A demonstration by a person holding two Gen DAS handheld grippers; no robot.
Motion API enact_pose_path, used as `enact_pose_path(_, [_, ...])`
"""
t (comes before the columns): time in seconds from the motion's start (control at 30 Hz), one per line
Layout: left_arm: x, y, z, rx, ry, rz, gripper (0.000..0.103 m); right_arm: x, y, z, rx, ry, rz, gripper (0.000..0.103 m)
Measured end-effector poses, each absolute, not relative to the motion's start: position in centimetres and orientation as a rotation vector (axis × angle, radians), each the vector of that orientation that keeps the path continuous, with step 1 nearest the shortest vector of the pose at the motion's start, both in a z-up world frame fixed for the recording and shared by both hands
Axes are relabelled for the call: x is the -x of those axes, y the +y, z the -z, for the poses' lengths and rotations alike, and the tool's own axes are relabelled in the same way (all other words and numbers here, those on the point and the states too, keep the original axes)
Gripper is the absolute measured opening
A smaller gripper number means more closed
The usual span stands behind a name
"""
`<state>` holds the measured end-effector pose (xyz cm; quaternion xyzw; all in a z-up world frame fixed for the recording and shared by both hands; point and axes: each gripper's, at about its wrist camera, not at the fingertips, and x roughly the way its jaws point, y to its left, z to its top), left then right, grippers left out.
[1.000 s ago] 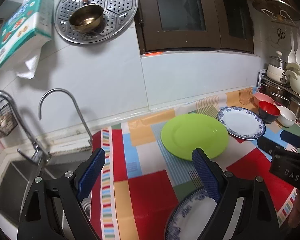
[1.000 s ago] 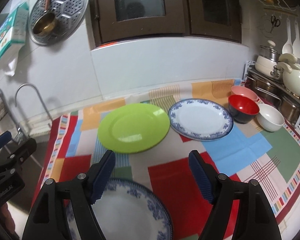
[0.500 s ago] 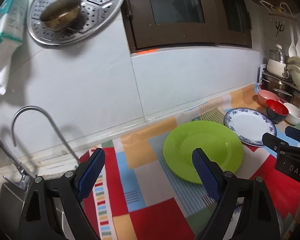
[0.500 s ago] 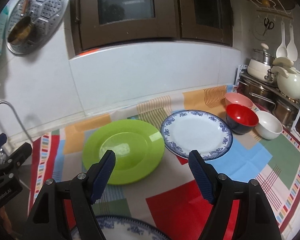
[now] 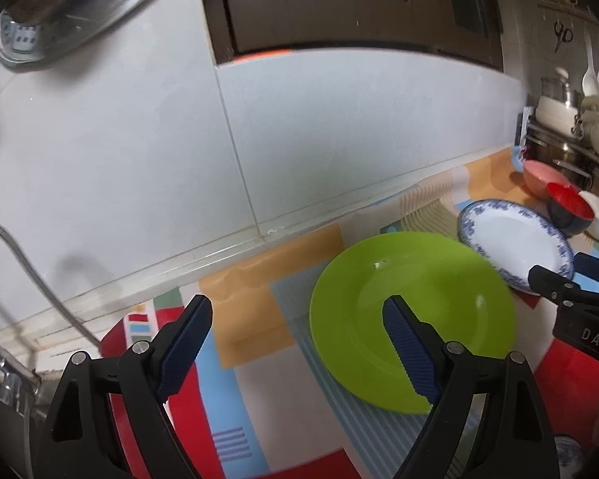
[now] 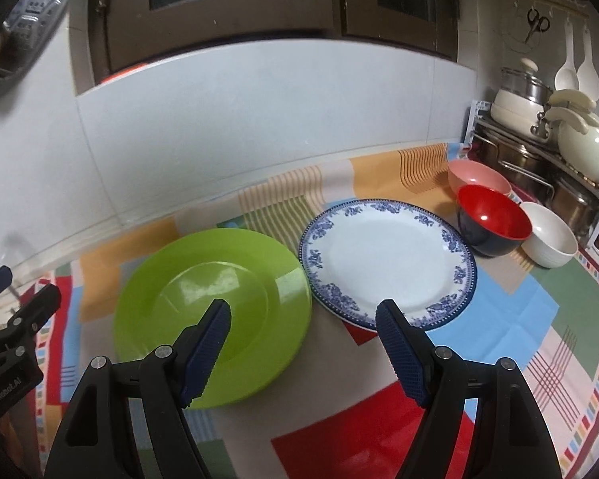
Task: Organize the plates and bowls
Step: 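Move both grippers to the rim of the lime-green plate, then close both grippers on the rim of the lime-green plate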
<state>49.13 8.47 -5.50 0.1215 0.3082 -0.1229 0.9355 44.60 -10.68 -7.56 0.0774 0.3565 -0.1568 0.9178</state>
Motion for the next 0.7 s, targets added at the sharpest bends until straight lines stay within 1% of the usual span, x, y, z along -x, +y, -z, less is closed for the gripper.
enact_pose_path(0.23, [-52.3, 7.6, 8.8, -0.274, 0.694, 0.271, 0.082, -47.2, -11.4, 10.4, -0.188, 0.800, 0.345, 0.075])
enact_pose_path(0.33, [-53.5, 7.2, 9.9, -0.271, 0.729, 0.284, 0.078, -47.9, -11.6, 11.5, -0.195, 0.830, 0.351, 0.074])
enact_pose_path(0.53, [-55.3, 6.6, 11.4, -0.281, 0.772, 0.299, 0.074, -49.4, -12.2, 13.4, -0.227, 0.888, 0.351, 0.066])
enact_pose_path(0.63, [-56.3, 6.5, 12.3, -0.261, 0.810, 0.307, 0.070, -50.0, -12.3, 14.0, -0.226, 0.910, 0.352, 0.064])
enact_pose_path(0.7, [-56.9, 6.5, 12.8, -0.237, 0.844, 0.317, 0.065, -50.4, -12.2, 14.2, -0.217, 0.922, 0.349, 0.062])
